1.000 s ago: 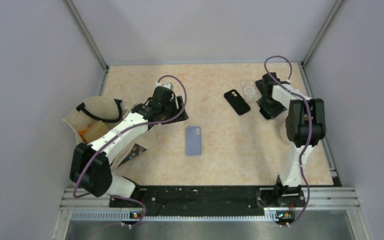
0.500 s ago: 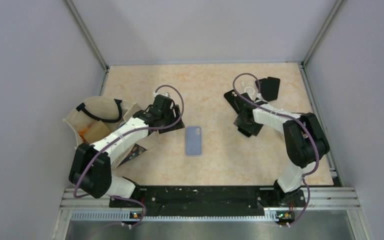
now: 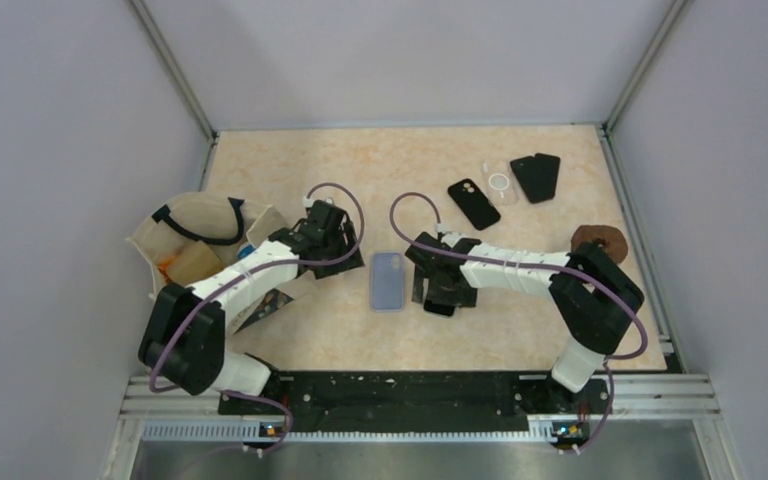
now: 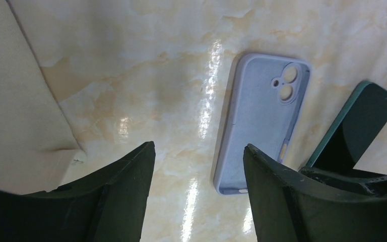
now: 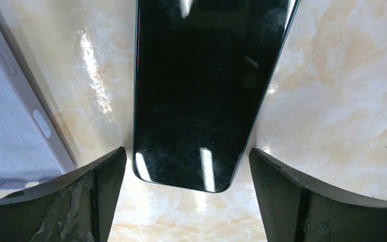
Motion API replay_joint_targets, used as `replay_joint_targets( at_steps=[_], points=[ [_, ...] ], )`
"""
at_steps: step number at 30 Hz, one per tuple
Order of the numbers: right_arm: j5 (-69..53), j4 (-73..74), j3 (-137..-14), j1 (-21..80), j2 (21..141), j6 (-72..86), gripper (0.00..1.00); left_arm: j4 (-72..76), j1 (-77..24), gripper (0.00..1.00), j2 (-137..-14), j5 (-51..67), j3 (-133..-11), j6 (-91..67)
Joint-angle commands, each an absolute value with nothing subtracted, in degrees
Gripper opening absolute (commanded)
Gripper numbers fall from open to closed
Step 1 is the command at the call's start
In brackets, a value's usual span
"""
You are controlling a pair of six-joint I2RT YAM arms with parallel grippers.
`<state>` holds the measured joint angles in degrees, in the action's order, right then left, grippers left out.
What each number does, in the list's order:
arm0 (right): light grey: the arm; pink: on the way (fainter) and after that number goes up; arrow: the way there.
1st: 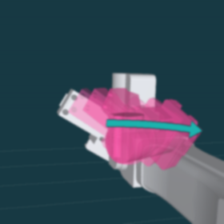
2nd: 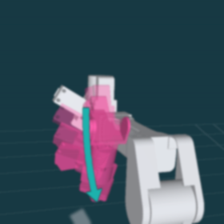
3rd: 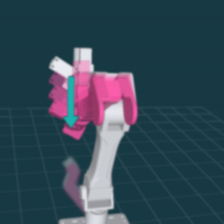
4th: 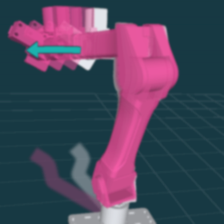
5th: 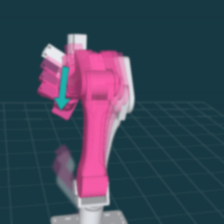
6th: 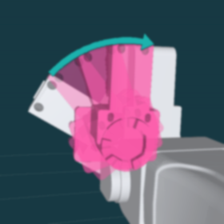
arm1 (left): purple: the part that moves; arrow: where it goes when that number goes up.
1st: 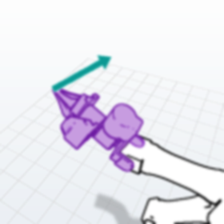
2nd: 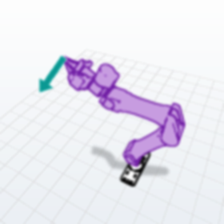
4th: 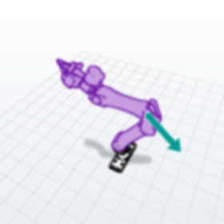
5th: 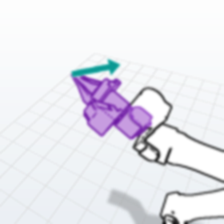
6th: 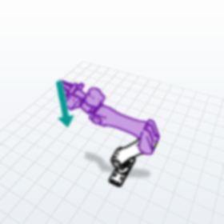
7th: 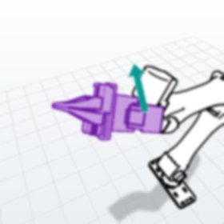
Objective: Put the phone into the phone case
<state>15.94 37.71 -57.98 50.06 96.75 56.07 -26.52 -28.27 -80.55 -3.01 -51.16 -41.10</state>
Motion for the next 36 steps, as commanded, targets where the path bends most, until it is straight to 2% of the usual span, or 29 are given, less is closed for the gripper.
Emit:
replay_joint_targets(
  at_steps=[1, 8, 16, 19, 24, 26, 30, 36],
  points=[
    [15.3, 38.0, -59.7, 50.0, 98.0, 52.6, 0.93, -24.0, -28.1, 0.69, -81.6, -2.7, -48.8, -42.2],
    [17.8, 37.5, -60.6, 46.4, 99.1, 50.7, 0.98, -22.1, -28.5, 0.69, -81.2, -1.7, -46.0, -42.6],
    [17.4, 35.6, -61.9, 45.9, 103.2, 49.6, 0.94, -21.4, -28.8, 0.68, -80.7, -1.3, -44.2, -42.6],
    [15.3, 33.1, -60.4, 45.6, 103.1, 48.7, 0.86, -21.1, -29.7, 0.67, -80.1, -0.9, -43.2, -42.9],
    [14.0, 31.4, -59.4, 45.2, 100.8, 46.9, 0.62, -20.9, -32.7, 0.64, -80.9, -1.3, -42.8, -43.8],
    [13.8, 31.1, -60.0, 45.2, 99.3, 46.2, 0.56, -20.9, -33.6, 0.63, -81.5, -1.7, -42.8, -44.5],
    [12.3, 31.6, -62.3, 45.4, 97.9, 44.8, 0.51, -20.3, -34.2, 0.62, -82.1, -2.2, -42.7, -45.9],
    [12.2, 33.9, -67.1, 45.5, 96.8, 43.6, 0.51, -21.6, -34.2, 0.61, -81.7, -4.0, -43.7, -46.1]
  ],
)
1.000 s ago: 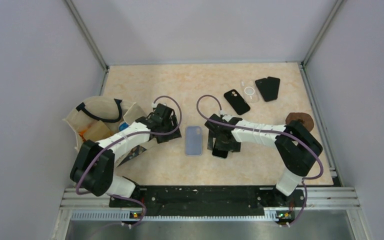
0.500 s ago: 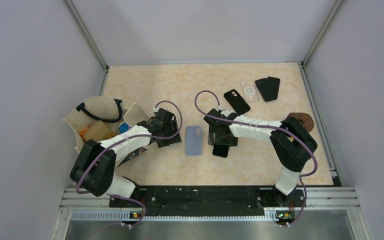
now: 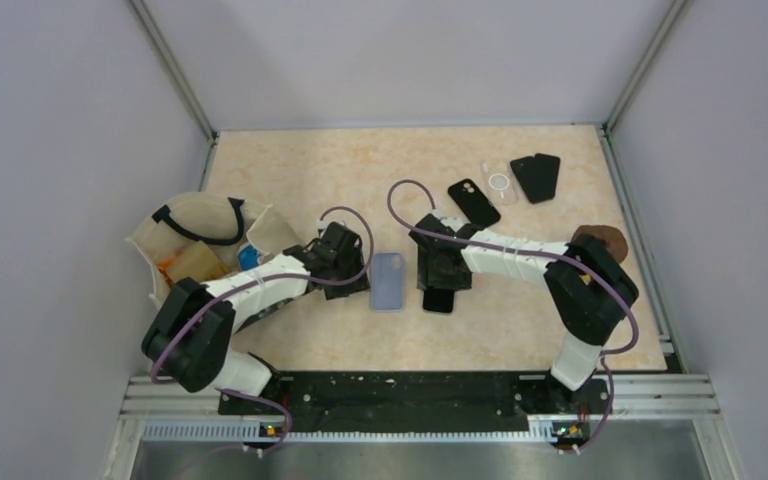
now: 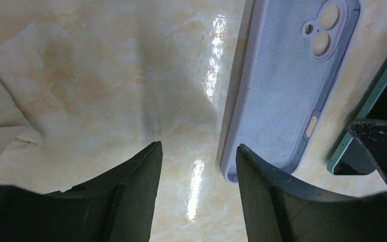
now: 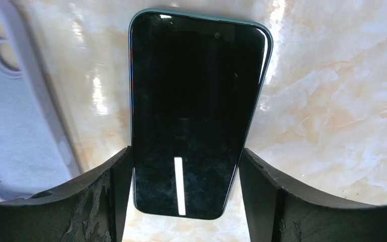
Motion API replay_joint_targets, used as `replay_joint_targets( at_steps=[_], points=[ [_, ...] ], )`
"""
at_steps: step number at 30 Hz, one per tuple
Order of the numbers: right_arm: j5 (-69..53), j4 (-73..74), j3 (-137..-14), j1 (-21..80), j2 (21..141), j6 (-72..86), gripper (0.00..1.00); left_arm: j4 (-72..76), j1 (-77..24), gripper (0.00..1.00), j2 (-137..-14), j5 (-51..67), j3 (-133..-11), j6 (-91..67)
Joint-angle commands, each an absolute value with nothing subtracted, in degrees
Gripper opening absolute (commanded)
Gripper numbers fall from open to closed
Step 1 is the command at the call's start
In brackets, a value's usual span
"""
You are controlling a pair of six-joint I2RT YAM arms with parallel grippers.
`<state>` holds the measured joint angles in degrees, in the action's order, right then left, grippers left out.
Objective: Put the phone into the phone case
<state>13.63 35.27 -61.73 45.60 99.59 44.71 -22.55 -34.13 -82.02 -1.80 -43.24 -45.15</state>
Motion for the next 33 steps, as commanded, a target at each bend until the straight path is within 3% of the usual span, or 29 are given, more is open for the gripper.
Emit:
replay_joint_targets(
  at_steps=[1, 19, 29, 33],
  points=[
    [12.0, 34.4, -68.0, 45.5, 96.7, 43.5, 0.51, -21.9, -34.2, 0.61, -81.5, -4.3, -43.9, -46.1],
    [13.6, 39.7, -88.2, 51.8, 111.6, 44.3, 0.52, -24.6, -29.1, 0.61, -75.2, -6.2, -41.0, -45.4],
    [14.8, 40.1, -91.0, 55.0, 116.6, 46.1, 0.56, -24.1, -27.1, 0.6, -72.1, -4.7, -38.0, -44.6],
    [15.0, 40.2, -90.2, 55.1, 115.9, 46.3, 0.63, -23.3, -27.1, 0.6, -72.7, -3.9, -37.8, -44.9]
  ],
)
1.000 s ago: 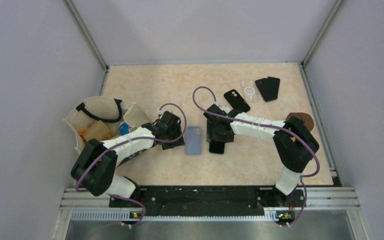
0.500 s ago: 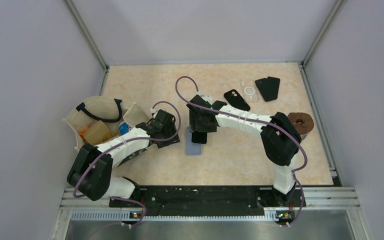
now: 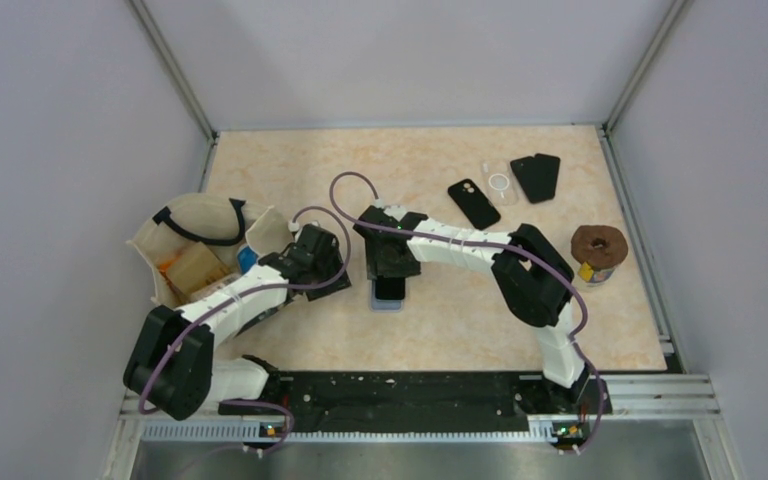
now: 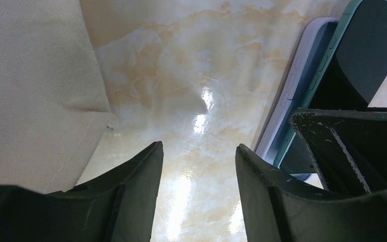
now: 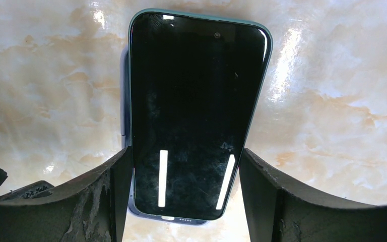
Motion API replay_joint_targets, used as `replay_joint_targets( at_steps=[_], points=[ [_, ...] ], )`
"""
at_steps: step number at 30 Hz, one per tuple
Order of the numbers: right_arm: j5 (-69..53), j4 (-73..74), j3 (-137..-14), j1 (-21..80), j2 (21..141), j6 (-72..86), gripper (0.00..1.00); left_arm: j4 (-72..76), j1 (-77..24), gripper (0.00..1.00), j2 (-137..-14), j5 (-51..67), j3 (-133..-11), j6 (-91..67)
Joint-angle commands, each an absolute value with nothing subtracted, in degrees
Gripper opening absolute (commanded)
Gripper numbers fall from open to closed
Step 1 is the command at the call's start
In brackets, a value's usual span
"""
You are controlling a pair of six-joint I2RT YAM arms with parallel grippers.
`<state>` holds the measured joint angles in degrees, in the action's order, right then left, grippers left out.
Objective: Put the phone into the phone case
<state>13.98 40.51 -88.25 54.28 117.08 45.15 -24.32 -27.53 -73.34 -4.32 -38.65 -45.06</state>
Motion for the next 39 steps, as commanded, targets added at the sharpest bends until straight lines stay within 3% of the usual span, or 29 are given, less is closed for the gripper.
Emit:
replay_joint_targets(
  at_steps=[1, 4, 10, 18, 23, 28, 39],
  points=[
    [14.9, 40.2, -90.1, 55.1, 115.7, 46.4, 0.65, -23.1, -27.0, 0.6, -72.9, -3.6, -37.8, -44.9],
    [14.3, 39.9, -89.8, 55.3, 114.9, 46.4, 0.7, -22.3, -27.0, 0.6, -73.6, -2.9, -37.8, -45.1],
    [12.2, 38.2, -87.9, 55.6, 111.4, 46.8, 0.88, -21.0, -27.1, 0.6, -75.1, -0.6, -38.4, -45.1],
    [8.6, 34.8, -82.1, 51.0, 104.9, 46.3, 0.9, -20.6, -27.3, 0.6, -77.9, 1.7, -41.1, -44.9],
    [5.4, 30.4, -75.3, 47.9, 100.4, 45.0, 0.72, -21.5, -28.2, 0.51, -81.1, 1.0, -44.7, -44.5],
    [3.7, 27.4, -71.8, 47.7, 99.5, 43.3, 0.63, -21.8, -29.7, 0.36, -85.0, -2.1, -47.1, -45.0],
    [0.2, 20.7, -67.4, 47.9, 101.4, 43.1, 0.3, -21.8, -32.1, 0.26, -91.7, -4.2, -51.5, -46.3]
  ],
)
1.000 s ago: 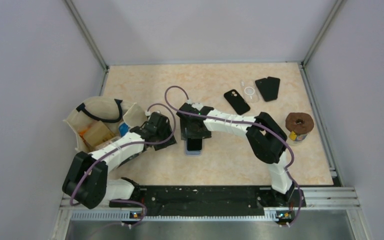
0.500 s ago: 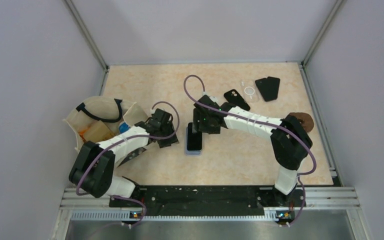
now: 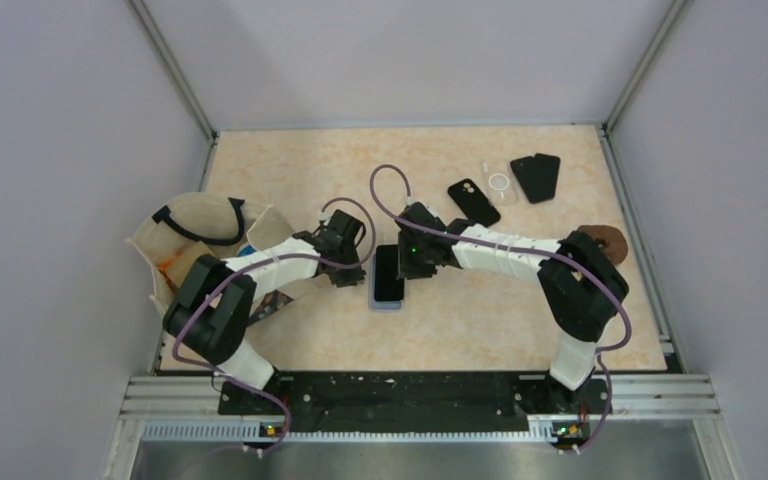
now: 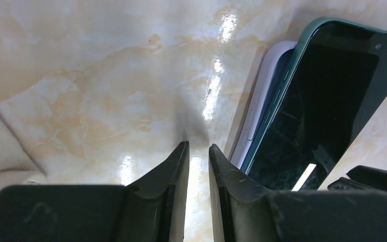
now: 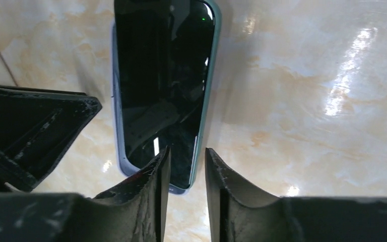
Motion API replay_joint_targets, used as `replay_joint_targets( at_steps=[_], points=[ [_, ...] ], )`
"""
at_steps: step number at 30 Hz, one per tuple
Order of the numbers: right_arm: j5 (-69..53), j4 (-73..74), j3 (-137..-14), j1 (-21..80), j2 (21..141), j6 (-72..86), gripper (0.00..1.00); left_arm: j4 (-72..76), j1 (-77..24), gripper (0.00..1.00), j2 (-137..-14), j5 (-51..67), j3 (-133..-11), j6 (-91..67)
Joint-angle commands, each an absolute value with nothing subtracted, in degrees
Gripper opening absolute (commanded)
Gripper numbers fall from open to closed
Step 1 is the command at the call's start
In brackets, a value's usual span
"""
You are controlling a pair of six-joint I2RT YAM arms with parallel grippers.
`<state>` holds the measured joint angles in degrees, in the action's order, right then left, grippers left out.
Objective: Put the phone into the phone case
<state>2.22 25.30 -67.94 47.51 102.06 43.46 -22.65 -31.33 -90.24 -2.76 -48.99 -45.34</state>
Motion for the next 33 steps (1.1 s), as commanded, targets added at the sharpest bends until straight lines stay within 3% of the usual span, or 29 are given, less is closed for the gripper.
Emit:
replay_joint_targets(
  at_steps=[1, 14, 22, 33],
  points=[
    [0.2, 20.5, -67.3, 47.9, 101.7, 43.3, 0.28, -21.8, -32.2, 0.25, -92.3, -4.1, -51.9, -46.4],
    [-1.4, 19.4, -64.9, 50.3, 100.5, 45.2, 0.22, -22.2, -33.3, 0.19, -95.7, -3.0, -56.3, -46.3],
    [4.4, 23.1, -64.4, 49.2, 96.0, 44.2, 0.36, -21.9, -33.4, 0.18, -95.8, -2.8, -56.1, -46.1],
    [2.3, 21.0, -64.4, 48.9, 100.2, 43.1, 0.36, -21.3, -33.4, 0.18, -96.1, -1.9, -56.1, -45.9]
  ],
)
